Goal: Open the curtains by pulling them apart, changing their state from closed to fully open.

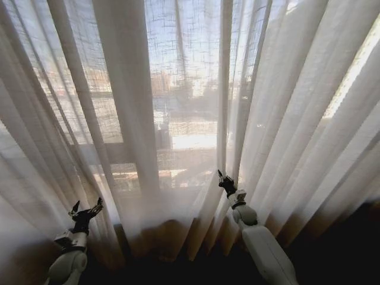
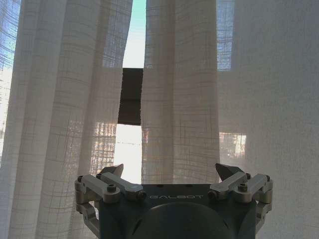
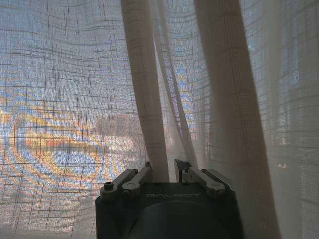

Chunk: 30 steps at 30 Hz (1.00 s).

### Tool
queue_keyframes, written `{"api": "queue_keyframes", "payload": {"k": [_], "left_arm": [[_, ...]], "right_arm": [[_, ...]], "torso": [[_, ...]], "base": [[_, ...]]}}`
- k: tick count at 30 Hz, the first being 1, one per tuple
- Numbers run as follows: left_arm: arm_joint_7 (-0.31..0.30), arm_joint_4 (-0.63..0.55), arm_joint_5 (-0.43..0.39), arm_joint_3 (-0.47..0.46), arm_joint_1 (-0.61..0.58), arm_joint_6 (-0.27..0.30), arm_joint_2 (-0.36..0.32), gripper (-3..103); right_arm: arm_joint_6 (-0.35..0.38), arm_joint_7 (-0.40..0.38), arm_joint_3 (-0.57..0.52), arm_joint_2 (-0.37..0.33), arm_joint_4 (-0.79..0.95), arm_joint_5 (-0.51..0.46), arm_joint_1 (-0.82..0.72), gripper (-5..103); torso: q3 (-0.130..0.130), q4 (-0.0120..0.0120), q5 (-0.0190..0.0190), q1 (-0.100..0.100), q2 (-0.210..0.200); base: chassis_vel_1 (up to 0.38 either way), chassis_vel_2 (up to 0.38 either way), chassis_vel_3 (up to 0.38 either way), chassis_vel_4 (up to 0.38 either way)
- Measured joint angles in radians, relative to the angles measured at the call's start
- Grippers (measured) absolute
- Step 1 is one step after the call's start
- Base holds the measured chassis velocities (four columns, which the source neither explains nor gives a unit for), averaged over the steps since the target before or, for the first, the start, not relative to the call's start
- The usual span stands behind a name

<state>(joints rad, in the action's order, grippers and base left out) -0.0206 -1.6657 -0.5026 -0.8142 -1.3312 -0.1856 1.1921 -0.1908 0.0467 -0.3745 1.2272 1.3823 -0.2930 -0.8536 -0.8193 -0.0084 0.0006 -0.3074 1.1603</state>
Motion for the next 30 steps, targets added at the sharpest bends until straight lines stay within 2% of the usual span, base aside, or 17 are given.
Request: {"api": "queue_keyframes", "payload": {"k": [1, 2, 3, 6, 7, 8, 9, 11, 12, 14, 18, 21, 24, 25, 27, 29, 30], "left_arm": [[0.000, 0.000, 0.000, 0.000, 0.000, 0.000, 0.000, 100], [0.001, 0.000, 0.000, 0.000, 0.000, 0.000, 0.000, 100], [0.001, 0.000, 0.000, 0.000, 0.000, 0.000, 0.000, 100], [0.000, 0.000, 0.000, 0.000, 0.000, 0.000, 0.000, 100], [0.000, 0.000, 0.000, 0.000, 0.000, 0.000, 0.000, 100], [0.000, 0.000, 0.000, 0.000, 0.000, 0.000, 0.000, 100], [-0.001, 0.000, 0.000, -0.001, 0.000, 0.000, 0.000, 100], [-0.001, 0.000, 0.000, -0.001, 0.000, 0.000, 0.000, 100], [-0.001, 0.000, 0.000, -0.001, 0.000, 0.000, 0.000, 100], [-0.001, 0.000, 0.000, -0.001, 0.000, 0.000, 0.000, 100], [-0.001, 0.000, 0.000, -0.001, 0.000, 0.000, 0.000, 100], [-0.001, 0.000, 0.000, 0.000, 0.000, 0.000, 0.000, 100], [-0.001, 0.000, 0.000, 0.000, 0.000, 0.000, 0.000, 100], [-0.001, 0.000, 0.000, 0.000, 0.000, 0.000, 0.000, 100], [-0.001, 0.000, 0.000, 0.000, 0.000, 0.000, 0.000, 100], [-0.001, 0.000, 0.000, 0.000, 0.000, 0.000, 0.000, 100], [-0.001, 0.000, 0.000, 0.000, 0.000, 0.000, 0.000, 100]], "right_arm": [[0.000, 0.000, 0.000, 0.000, 0.000, 0.000, 0.000, 18], [-0.002, 0.000, -0.008, -0.006, 0.009, -0.003, -0.013, 28], [-0.003, -0.001, -0.011, -0.008, 0.012, -0.003, -0.019, 28], [-0.010, -0.013, -0.015, -0.010, 0.022, -0.003, -0.028, 44], [-0.010, -0.013, -0.015, -0.010, 0.022, -0.003, -0.028, 44], [-0.012, -0.018, -0.015, -0.010, 0.026, -0.004, -0.028, 50], [-0.016, -0.024, -0.013, -0.010, 0.030, -0.007, -0.028, 50], [-0.039, -0.022, -0.005, -0.002, 0.034, -0.014, -0.021, 61], [-0.039, -0.022, -0.005, -0.002, 0.034, -0.014, -0.021, 61], [-0.047, -0.018, 0.001, 0.002, 0.037, -0.021, -0.017, 75], [-0.050, 0.001, 0.006, 0.008, 0.040, -0.022, -0.020, 70], [-0.052, 0.011, 0.008, 0.013, 0.041, -0.021, -0.026, 53], [-0.053, 0.015, 0.008, 0.014, 0.045, -0.021, -0.030, 47], [-0.057, 0.021, 0.007, 0.014, 0.048, -0.021, -0.035, 37], [-0.058, 0.022, 0.007, 0.013, 0.051, -0.021, -0.039, 37], [-0.058, 0.022, 0.002, 0.011, 0.055, -0.021, -0.046, 26], [-0.058, 0.022, 0.000, 0.010, 0.055, -0.021, -0.048, 26]], "torso": [[0.000, 0.0000, 0.0000, 0.000, 0.000], [0.000, 0.0002, 0.0001, 0.001, 0.000], [0.000, 0.0002, 0.0001, 0.001, 0.000], [0.001, 0.0015, -0.0011, 0.001, 0.001], [0.001, 0.0015, -0.0011, 0.001, 0.001], [0.001, 0.0017, -0.0013, 0.001, 0.001], [0.000, 0.0019, -0.0015, 0.001, 0.001], [0.000, 0.0013, -0.0008, 0.001, 0.000], [0.000, 0.0013, -0.0008, 0.001, 0.000], [0.000, 0.0010, -0.0009, 0.000, 0.000], [0.000, 0.0006, -0.0003, 0.000, 0.000], [0.000, 0.0007, -0.0007, 0.001, 0.000], [0.000, 0.0010, -0.0008, 0.001, 0.000], [0.000, 0.0011, -0.0009, 0.000, 0.000], [0.000, 0.0010, -0.0008, 0.000, 0.000], [0.000, 0.0009, -0.0007, 0.000, 0.000], [0.000, 0.0009, -0.0007, 0.000, 0.000]], "base": [[-0.154, -0.147, 0.093, 0.144], [-0.044, -0.078, 0.002, 0.093], [0.008, -0.078, 0.002, 0.054], [0.003, -0.009, -0.010, 0.018], [0.000, 0.000, 0.000, 0.000], [0.000, 0.000, 0.000, 0.000], [0.014, 0.052, -0.026, -0.014], [0.000, 0.000, 0.000, 0.000], [0.000, 0.000, 0.000, 0.000], [0.000, 0.000, 0.000, 0.000], [0.000, 0.000, 0.000, 0.000], [0.000, 0.000, 0.000, 0.000], [0.000, 0.000, 0.000, 0.000], [0.000, 0.000, 0.000, 0.000], [0.000, 0.000, 0.000, 0.000], [0.000, 0.000, 0.000, 0.000], [0.000, 0.000, 0.000, 0.000]]}}
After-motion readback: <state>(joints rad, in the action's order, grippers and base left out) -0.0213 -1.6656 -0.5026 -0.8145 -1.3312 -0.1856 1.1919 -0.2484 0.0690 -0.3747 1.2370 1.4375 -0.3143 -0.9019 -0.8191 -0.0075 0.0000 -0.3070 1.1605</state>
